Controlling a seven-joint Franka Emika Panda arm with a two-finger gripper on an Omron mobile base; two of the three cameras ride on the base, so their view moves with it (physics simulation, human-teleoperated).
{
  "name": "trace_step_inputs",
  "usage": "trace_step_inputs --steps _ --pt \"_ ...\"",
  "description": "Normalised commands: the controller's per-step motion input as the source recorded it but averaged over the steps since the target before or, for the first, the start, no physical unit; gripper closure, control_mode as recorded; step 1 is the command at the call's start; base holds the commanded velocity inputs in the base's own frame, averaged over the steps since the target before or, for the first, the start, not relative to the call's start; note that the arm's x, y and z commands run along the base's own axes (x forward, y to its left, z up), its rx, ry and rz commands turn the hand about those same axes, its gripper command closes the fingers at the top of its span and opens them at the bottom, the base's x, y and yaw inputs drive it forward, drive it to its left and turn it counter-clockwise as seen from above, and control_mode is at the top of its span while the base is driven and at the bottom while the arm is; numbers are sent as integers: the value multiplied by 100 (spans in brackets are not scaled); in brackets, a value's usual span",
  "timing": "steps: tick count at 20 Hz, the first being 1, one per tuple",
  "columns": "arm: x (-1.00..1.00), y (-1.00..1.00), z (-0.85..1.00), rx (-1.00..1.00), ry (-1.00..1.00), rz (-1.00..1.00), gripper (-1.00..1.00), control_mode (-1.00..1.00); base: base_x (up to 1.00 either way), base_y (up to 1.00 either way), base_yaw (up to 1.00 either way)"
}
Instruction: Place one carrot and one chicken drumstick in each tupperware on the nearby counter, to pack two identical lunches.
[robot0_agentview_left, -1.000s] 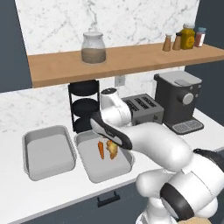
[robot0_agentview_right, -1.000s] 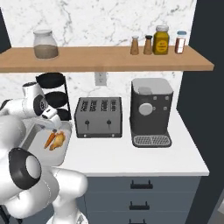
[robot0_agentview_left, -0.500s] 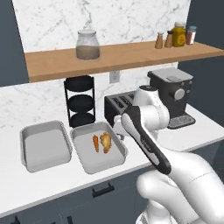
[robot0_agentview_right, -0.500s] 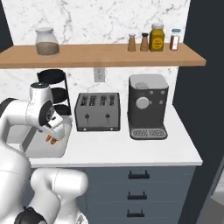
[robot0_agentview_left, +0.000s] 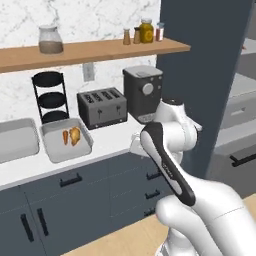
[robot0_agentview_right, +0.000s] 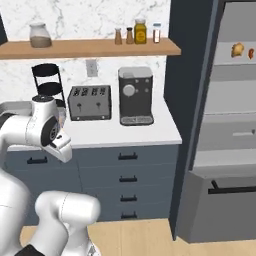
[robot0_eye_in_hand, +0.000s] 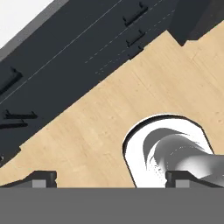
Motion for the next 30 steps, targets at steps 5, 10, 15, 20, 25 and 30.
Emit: trace_step_inputs --steps 5,10,15,20,25,30 --pt "0 0 0 0 0 0 -100 100 4 -100 -19" --pt "0 0 0 0 0 0 -100 100 39 -100 -16" --pt "0 0 0 0 0 0 -100 100 58 -100 -14" --pt "0 0 0 0 0 0 -100 100 86 -100 -11" --pt "0 0 0 0 0 0 -100 100 86 -99 2" --pt "0 0 0 0 0 0 -100 100 5 -27 48"
